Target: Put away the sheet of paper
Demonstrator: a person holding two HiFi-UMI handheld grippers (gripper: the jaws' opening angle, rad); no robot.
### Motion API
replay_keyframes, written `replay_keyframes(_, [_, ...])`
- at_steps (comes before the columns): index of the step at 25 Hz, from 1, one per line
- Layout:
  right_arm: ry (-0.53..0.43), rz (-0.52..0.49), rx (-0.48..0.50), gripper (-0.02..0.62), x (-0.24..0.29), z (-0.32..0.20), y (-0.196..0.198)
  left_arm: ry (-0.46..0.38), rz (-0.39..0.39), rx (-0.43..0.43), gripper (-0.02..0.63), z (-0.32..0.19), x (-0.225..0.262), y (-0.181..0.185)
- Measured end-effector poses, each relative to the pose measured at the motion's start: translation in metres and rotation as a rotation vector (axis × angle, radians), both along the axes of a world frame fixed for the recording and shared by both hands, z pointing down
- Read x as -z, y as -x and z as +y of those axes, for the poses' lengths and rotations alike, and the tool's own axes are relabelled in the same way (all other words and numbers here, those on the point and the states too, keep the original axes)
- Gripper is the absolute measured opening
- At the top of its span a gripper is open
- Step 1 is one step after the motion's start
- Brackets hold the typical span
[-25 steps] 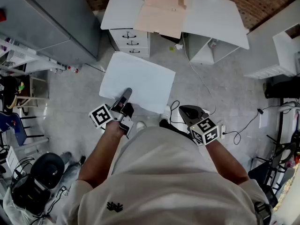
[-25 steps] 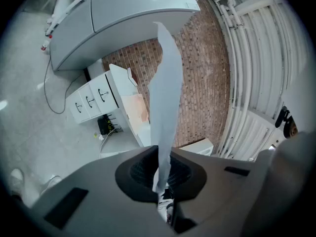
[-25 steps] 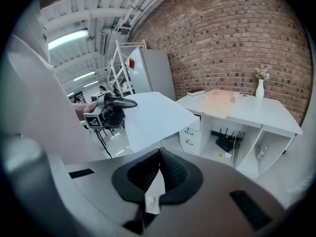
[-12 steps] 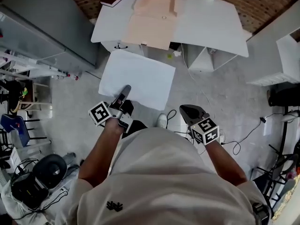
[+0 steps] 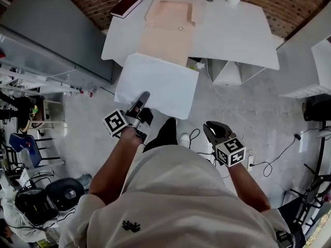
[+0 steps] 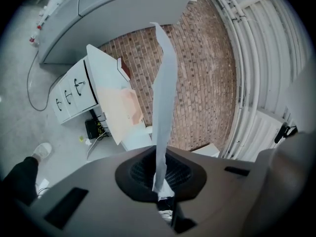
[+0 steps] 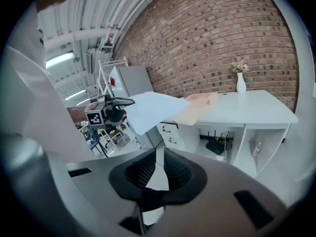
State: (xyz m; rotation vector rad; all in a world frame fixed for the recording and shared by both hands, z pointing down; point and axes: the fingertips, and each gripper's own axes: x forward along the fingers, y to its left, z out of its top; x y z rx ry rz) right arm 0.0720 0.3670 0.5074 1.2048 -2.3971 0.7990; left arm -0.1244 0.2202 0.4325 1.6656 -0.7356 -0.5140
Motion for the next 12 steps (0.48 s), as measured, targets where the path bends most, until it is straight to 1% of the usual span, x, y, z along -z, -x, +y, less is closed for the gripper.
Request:
replay_keyframes(3, [0.030,0.018,-0.049,0.043,-0.006,-0.022,-0.016,0.006,0.026,-0.008,0.023,-0.041,-0.007,-0.012])
replay_keyframes(7, [0.051,0.052,-0.081,0.038,-0.003,-0.062,-0.032,-0.010,0.029,-0.025,0.023,-0.105,-0.014,-0.024])
replay_keyframes(9, [0.051,0.069,-0.098,0.038,0.004,-0.091,-0.040,-0.015,0.028,-0.034,0.023,-0.139,-0.018,-0.029])
replay_keyframes(12, [0.039,0.082,-0.146,0.038,0.016,-0.144,-0.050,0.000,0.038,-0.048,0.023,-0.189,-0.024,-0.035])
